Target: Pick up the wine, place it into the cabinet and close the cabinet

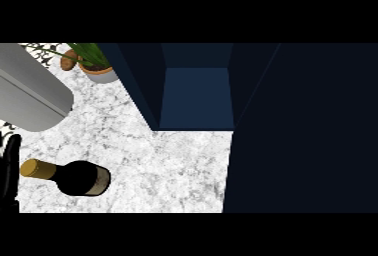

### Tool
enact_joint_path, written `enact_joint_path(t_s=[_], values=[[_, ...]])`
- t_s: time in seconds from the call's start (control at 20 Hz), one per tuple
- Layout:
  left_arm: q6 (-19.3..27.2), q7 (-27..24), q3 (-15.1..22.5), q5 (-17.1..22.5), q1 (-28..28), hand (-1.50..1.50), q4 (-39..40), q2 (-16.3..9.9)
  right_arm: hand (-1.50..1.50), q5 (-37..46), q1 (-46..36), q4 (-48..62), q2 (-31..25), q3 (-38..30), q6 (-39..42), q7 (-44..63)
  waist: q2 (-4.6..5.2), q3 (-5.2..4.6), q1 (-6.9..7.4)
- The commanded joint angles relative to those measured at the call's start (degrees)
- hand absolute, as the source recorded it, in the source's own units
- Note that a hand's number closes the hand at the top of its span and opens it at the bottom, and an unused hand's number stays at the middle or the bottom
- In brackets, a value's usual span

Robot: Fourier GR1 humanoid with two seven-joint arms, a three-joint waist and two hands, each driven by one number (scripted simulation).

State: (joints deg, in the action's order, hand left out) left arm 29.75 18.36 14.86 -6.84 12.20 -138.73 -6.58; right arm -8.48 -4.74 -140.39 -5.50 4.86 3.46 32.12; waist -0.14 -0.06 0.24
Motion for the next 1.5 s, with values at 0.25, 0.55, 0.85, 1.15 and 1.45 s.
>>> enact_joint_path(t_s=[0.25, 0.55, 0.85, 1.15, 1.45], values=[[-8.2, -12.1, -18.2, 19.0, 8.5, -1.50, 4.1, -1.0, -1.50, -1.6, 4.1, -5.0, 0.9, 1.7, 0.9, 0.4, -0.02, -0.02, -0.01], [-13.1, -20.7, -20.0, 20.8, 10.1, -1.50, 14.8, 1.7, -1.50, 0.1, 2.5, -5.7, 1.0, 3.1, -0.1, 2.2, 0.01, 0.00, -0.13], [-18.7, -19.4, -26.6, 25.5, 6.9, -1.50, 22.0, -2.2, -1.50, -0.7, 1.2, -4.3, 1.6, 1.8, -0.5, 0.9, 0.08, 0.05, -0.19], [-23.7, -29.4, -27.4, 25.5, 4.9, -1.50, 38.5, 0.2, -1.50, -3.7, 2.1, -4.6, 0.2, -0.8, 1.3, 0.5, 0.13, 0.05, -0.46], [-27.5, -36.3, -29.5, 25.0, 1.7, -1.50, 50.5, 0.0, -1.50, 4.9, 5.4, -3.4, 5.0, 7.9, 0.1, -2.9, 0.11, 0.03, -0.49]])
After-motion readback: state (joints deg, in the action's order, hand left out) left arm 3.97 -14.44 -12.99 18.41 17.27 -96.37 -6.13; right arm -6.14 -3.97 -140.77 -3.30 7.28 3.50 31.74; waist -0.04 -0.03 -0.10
